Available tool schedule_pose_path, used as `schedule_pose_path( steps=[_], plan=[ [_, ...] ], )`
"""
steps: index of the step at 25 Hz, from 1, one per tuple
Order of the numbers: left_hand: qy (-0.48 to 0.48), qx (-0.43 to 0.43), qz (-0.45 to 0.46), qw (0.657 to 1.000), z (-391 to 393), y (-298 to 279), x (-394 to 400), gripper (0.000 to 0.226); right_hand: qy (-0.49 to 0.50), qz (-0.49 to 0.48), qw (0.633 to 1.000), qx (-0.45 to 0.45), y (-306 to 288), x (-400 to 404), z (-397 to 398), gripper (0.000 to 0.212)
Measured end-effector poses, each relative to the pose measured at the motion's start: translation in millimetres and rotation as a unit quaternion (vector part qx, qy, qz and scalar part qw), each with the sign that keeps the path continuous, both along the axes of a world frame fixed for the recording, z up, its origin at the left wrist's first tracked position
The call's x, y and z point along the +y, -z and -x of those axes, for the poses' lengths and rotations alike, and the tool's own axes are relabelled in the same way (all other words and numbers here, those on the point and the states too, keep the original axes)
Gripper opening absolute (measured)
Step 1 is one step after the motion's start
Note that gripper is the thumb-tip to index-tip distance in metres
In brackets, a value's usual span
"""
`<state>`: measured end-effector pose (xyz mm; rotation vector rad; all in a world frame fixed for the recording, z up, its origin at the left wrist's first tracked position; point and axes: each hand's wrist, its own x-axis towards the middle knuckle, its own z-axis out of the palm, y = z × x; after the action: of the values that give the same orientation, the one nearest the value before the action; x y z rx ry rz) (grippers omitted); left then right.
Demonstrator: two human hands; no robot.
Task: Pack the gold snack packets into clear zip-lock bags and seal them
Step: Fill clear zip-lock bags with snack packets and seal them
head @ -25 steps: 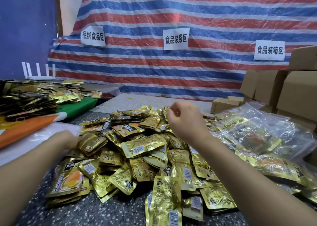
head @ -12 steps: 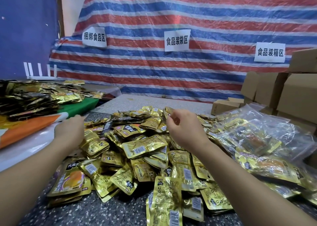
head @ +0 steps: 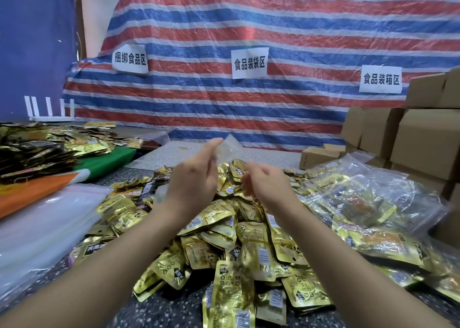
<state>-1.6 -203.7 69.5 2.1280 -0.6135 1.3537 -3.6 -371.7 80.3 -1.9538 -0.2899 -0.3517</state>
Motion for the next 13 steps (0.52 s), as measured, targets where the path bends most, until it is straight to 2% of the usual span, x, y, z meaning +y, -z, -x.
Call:
schedule_pose_path(
  steps=[2,5,9,13],
  plan=[
    [0.058,-0.004,0.002,0.998,10,10,-23,0.035,-0.026,-0.166,0.979,0.114,-4,-9,2,0.062],
    [0.143,0.016,-0.033,0.989,19,31,-45,0.035,-0.050,-0.285,0.934,0.208,-2,-31,2,0.061],
    [0.192,0.104,-0.073,0.973,19,56,-57,0.029,-0.032,-0.257,0.943,0.208,24,-51,2,0.028],
    [0.187,0.140,-0.157,0.960,17,63,-60,0.028,-0.050,-0.225,0.957,0.175,49,-63,1,0.037]
  ],
)
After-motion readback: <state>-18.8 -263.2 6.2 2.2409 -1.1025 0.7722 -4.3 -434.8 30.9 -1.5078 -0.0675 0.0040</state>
